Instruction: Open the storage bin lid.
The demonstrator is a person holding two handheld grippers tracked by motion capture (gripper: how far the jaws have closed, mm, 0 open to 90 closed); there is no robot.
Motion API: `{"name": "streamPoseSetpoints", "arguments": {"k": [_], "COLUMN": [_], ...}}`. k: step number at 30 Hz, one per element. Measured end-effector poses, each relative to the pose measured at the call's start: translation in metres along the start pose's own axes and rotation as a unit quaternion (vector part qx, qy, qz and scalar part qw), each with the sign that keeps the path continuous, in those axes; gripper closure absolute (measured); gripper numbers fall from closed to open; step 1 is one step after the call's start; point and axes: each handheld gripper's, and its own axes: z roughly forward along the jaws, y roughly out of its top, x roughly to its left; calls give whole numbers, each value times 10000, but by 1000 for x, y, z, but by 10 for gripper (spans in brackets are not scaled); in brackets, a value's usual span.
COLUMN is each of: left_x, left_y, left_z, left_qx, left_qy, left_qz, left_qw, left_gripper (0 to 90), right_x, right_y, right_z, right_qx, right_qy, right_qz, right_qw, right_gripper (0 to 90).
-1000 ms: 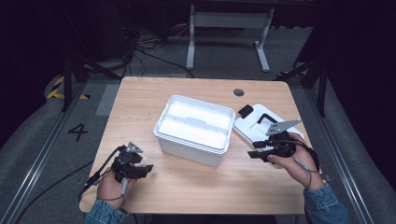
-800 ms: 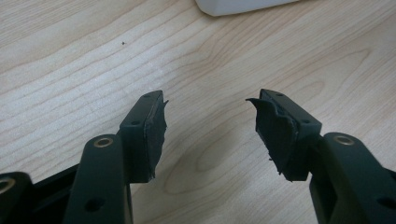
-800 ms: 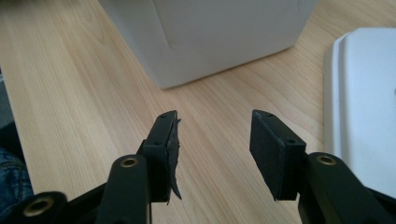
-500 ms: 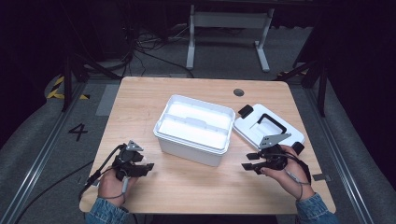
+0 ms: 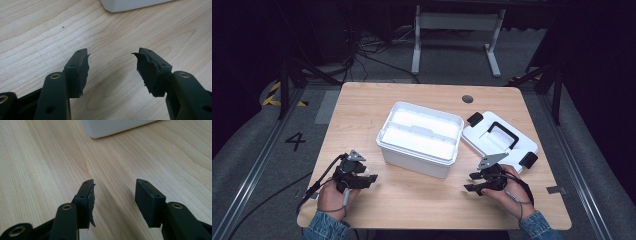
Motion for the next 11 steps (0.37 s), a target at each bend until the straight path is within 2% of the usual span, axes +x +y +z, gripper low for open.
{"name": "streamPoseSetpoints", "arguments": {"k": [11], "left_x": [0], "left_y": [0], "left_z": [0], "left_qx": [9], "left_qy": [2], "left_qz": [-20], "left_qw": [10000], "left_gripper": [432], "right_x": [2], "right_y": [2], "right_z": [1], "right_qx": [5], "right_qy": [-48], "right_qz": [-79], "right_qw": [10000], "right_gripper": [491]}}
